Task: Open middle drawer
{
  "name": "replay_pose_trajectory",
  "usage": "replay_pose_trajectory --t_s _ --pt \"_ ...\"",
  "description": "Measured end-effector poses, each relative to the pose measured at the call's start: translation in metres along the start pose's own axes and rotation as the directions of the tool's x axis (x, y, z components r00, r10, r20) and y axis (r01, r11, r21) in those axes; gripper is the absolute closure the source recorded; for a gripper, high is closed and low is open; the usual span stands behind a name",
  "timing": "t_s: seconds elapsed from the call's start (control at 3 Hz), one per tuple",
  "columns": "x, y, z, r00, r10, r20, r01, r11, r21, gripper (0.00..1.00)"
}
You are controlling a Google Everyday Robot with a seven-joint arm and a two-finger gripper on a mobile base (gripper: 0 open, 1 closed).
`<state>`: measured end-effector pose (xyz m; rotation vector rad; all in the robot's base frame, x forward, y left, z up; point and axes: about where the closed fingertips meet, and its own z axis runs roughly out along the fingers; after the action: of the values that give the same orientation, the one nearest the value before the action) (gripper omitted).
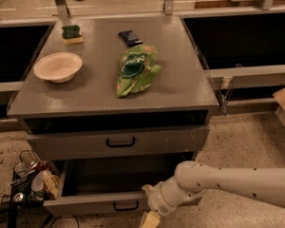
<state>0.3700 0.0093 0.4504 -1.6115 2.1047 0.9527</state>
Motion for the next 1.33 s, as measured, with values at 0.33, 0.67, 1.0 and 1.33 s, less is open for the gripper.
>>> replay_pose_trajectory --t_s 0.33,0.67,1.0,1.33 --pt "0.000 0.006 -0.001 1.000 -0.012 0.008 0.012 0.9997 -0.022 0.00" --pt "0.008 0.031 -0.012 0.997 -0.053 0.061 0.059 0.9924 -0.108 0.00" --pt "0.015 0.049 -0.022 0.993 -0.080 0.090 0.093 0.9838 -0.153 0.00" --pt "0.016 0.051 -0.022 0.993 -0.083 0.090 0.096 0.9827 -0.158 0.00"
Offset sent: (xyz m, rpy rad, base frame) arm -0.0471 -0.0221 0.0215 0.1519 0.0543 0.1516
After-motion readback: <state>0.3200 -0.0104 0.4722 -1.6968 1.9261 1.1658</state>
